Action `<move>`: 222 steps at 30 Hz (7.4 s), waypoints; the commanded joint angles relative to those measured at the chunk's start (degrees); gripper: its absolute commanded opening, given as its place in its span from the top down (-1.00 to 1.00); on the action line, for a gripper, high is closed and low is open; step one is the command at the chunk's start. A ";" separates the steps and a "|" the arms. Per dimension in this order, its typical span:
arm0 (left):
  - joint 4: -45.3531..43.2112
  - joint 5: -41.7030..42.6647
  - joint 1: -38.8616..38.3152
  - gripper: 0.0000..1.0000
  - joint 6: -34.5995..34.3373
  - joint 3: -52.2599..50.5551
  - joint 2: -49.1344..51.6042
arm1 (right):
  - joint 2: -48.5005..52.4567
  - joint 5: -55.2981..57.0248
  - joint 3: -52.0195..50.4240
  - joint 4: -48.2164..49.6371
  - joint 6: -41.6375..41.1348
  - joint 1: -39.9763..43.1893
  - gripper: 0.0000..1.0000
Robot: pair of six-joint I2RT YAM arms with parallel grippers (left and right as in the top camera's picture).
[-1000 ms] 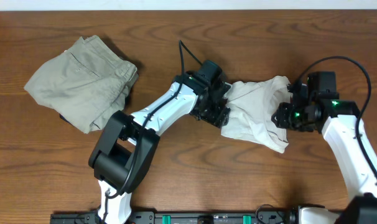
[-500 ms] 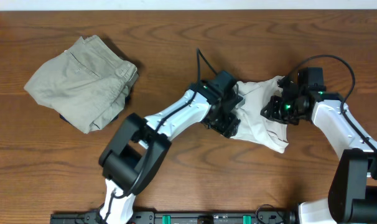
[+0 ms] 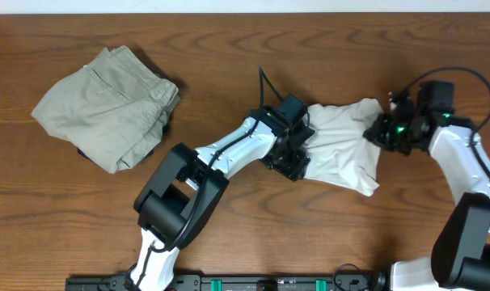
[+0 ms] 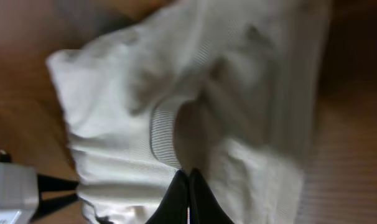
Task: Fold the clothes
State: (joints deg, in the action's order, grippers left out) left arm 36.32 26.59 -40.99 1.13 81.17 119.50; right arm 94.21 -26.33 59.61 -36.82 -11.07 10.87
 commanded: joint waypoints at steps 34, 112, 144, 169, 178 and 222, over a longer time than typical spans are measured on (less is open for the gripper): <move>-7.17 -1.16 1.09 -0.38 -1.79 0.44 -3.02 | -0.83 -2.86 -8.37 3.06 4.39 -3.54 0.58; -15.02 -4.15 -3.06 0.10 -0.70 -2.62 -1.75 | -1.09 7.17 5.27 -7.98 3.43 5.62 0.40; -12.59 -4.15 -3.08 0.28 -0.96 -2.62 -1.75 | 17.90 -3.34 4.35 18.10 -11.41 4.81 0.64; -11.72 -4.15 -2.75 0.02 -0.98 -2.60 -1.88 | 14.69 -12.26 5.20 24.74 -11.47 13.70 0.26; -9.03 -2.78 3.19 -0.66 -9.88 0.42 -9.84 | 10.86 -19.89 5.20 17.92 -3.39 19.56 0.17; -36.70 16.70 4.98 -0.85 -28.50 0.39 8.50 | 10.91 12.33 -0.92 -0.96 -6.23 -5.75 0.97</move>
State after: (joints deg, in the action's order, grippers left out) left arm 0.97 44.27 -35.62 -25.32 81.14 126.15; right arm 103.68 -15.86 59.13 -36.97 -16.19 5.04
